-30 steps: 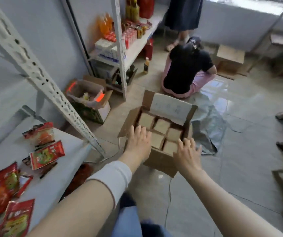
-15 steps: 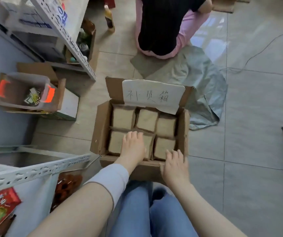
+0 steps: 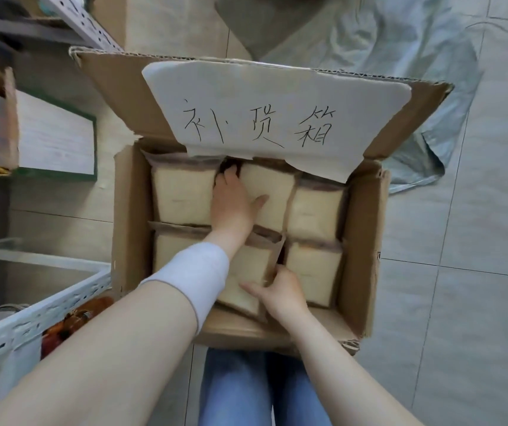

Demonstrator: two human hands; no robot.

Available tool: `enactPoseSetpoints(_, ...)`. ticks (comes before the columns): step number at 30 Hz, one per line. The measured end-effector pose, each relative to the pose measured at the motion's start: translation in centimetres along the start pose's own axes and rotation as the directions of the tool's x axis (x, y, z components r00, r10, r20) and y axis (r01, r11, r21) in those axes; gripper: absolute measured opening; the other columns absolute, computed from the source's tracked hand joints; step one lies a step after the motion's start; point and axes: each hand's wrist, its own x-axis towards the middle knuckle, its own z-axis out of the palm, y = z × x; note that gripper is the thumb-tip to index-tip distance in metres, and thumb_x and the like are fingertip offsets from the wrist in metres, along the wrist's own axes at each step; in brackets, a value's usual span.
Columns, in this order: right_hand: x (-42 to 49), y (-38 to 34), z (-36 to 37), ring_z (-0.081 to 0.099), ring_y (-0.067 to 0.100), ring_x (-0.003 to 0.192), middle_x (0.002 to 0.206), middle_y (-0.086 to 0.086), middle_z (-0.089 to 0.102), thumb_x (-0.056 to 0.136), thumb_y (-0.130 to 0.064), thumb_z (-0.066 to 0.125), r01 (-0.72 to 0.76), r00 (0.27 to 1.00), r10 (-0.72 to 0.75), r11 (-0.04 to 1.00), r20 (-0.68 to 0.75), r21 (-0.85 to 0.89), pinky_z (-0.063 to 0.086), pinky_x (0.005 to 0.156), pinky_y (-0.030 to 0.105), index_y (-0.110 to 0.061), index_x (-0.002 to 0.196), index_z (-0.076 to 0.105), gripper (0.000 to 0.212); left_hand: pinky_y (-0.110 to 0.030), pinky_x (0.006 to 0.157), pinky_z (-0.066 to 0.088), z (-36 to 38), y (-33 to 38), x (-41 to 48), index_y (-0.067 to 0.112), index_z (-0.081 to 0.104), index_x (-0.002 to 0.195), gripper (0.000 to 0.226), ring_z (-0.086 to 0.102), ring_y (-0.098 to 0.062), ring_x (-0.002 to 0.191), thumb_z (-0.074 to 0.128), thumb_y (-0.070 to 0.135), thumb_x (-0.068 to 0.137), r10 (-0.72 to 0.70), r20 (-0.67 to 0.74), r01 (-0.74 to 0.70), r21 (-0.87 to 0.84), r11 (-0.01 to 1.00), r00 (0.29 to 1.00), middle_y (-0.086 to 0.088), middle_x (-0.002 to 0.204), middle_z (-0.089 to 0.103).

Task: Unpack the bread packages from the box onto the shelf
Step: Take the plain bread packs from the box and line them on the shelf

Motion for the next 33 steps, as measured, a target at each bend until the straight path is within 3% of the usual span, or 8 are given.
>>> enactPoseSetpoints(3, -0.9, 0.3, -1.1, 0.062, 0.012, 0.09, 0.097, -0.003, 0.065, 0.074, -0.029, 0.075, 0.01, 0.996, -0.022, 0.989, 0.082, 0.146, 0.048, 0.07, 0.014, -0.013, 0.105, 0.059, 0.038, -0.035, 0.103, 0.035, 0.0, 0.6, 0.5, 0.008, 0.036, 0.132, 0.076, 0.036, -0.031, 0.128, 0.075, 0.036, 0.072, -0.054, 0.062, 0.056, -0.035, 0.998, 0.997, -0.015, 0.136, 0.036)
enactPoseSetpoints(5, -1.5, 1.0, -2.0, 0.061, 0.015, 0.084, 0.089, -0.001, 0.064, 0.074, -0.027, 0.076, 0.031, 0.999, -0.038, 0.976, 0.03, 0.215, 0.048, 0.063, 0.017, -0.015, 0.095, 0.058, 0.03, -0.034, 0.104, 0.035, -0.6, 1.1, 0.7, 0.01, 0.038, 0.129, 0.075, 0.037, -0.03, 0.126, 0.078, 0.033, 0.069, -0.078, 0.101, 0.088, -0.103, 0.991, 0.992, -0.014, 0.135, 0.038)
enactPoseSetpoints(12, -5.2, 3.9, -5.7, 0.065, 0.015, 0.094, 0.099, 0.002, 0.068, 0.078, -0.023, 0.073, 0.156, 0.987, -0.137, 0.93, -0.079, 0.333, 0.051, 0.089, 0.033, -0.018, 0.097, 0.056, 0.026, -0.019, 0.097, 0.032, -3.1, 2.0, -2.4, 0.005, 0.035, 0.135, 0.073, 0.043, -0.023, 0.131, 0.075, 0.019, 0.076, -0.019, 0.187, 0.076, -0.299, 0.951, 0.982, -0.007, 0.14, 0.047)
enactPoseSetpoints(15, -7.5, 5.4, -6.7, 0.065, 0.023, 0.095, 0.1, 0.006, 0.068, 0.076, -0.022, 0.073, 0.161, 0.985, -0.125, 0.904, -0.117, 0.397, 0.052, 0.09, 0.044, -0.016, 0.093, 0.056, 0.025, -0.018, 0.086, 0.035, -4.7, 2.1, -5.4, 0.005, 0.044, 0.128, 0.058, 0.049, -0.022, 0.123, 0.072, 0.018, 0.079, 0.001, 0.145, 0.046, -0.326, 0.944, 0.989, -0.008, 0.134, 0.052)
enactPoseSetpoints(18, -10.2, 6.7, -7.5, 0.065, 0.021, 0.094, 0.103, 0.007, 0.068, 0.076, -0.013, 0.073, 0.168, 0.986, -0.133, 0.855, -0.105, 0.492, 0.052, 0.085, 0.037, -0.011, 0.104, 0.056, 0.033, -0.022, 0.077, 0.036, -6.3, 0.7, -8.8, 0.004, 0.047, 0.123, 0.055, 0.053, -0.029, 0.114, 0.072, 0.025, 0.079, -0.039, 0.084, 0.068, -0.373, 0.925, 0.996, -0.016, 0.119, 0.056)
enactPoseSetpoints(24, -17.2, 9.0, -7.5, 0.065, 0.027, 0.087, 0.102, 0.012, 0.067, 0.077, -0.011, 0.071, 0.179, 0.979, -0.202, 0.861, -0.003, 0.477, 0.054, 0.071, 0.035, -0.009, 0.106, 0.056, 0.032, -0.041, 0.104, 0.042, -9.6, -5.4, -20.2, 0.008, 0.043, 0.134, 0.069, 0.054, -0.026, 0.118, 0.067, 0.043, 0.08, -0.165, 0.119, 0.202, -0.636, 0.744, 0.979, -0.008, 0.131, 0.055)
enactPoseSetpoints(29, -26.7, 8.2, -6.0, 0.061, 0.025, 0.071, 0.089, 0.014, 0.066, 0.082, -0.006, 0.066, 0.269, 0.948, -0.313, 0.886, 0.057, 0.378, 0.052, 0.057, 0.028, 0.005, 0.111, 0.058, 0.033, -0.035, 0.094, 0.047, -14.4, -10.5, -33.0, 0.008, 0.051, 0.126, 0.051, 0.058, -0.024, 0.109, 0.063, 0.035, 0.085, -0.281, 0.011, 0.17, -0.818, 0.55, 0.96, -0.008, 0.121, 0.06)
enactPoseSetpoints(33, -35.2, 5.4, -2.5, 0.063, 0.014, 0.066, 0.084, 0.008, 0.065, 0.084, -0.006, 0.062, 0.368, 0.884, -0.434, 0.876, 0.176, 0.313, 0.052, 0.051, 0.018, 0.007, 0.113, 0.056, 0.033, -0.041, 0.1, 0.046, -22.2, -15.7, -43.0, 0.013, 0.053, 0.124, 0.046, 0.055, -0.026, 0.119, 0.064, 0.034, 0.085, -0.31, -0.227, -0.04, -0.859, 0.511, 0.923, -0.006, 0.125, 0.06)
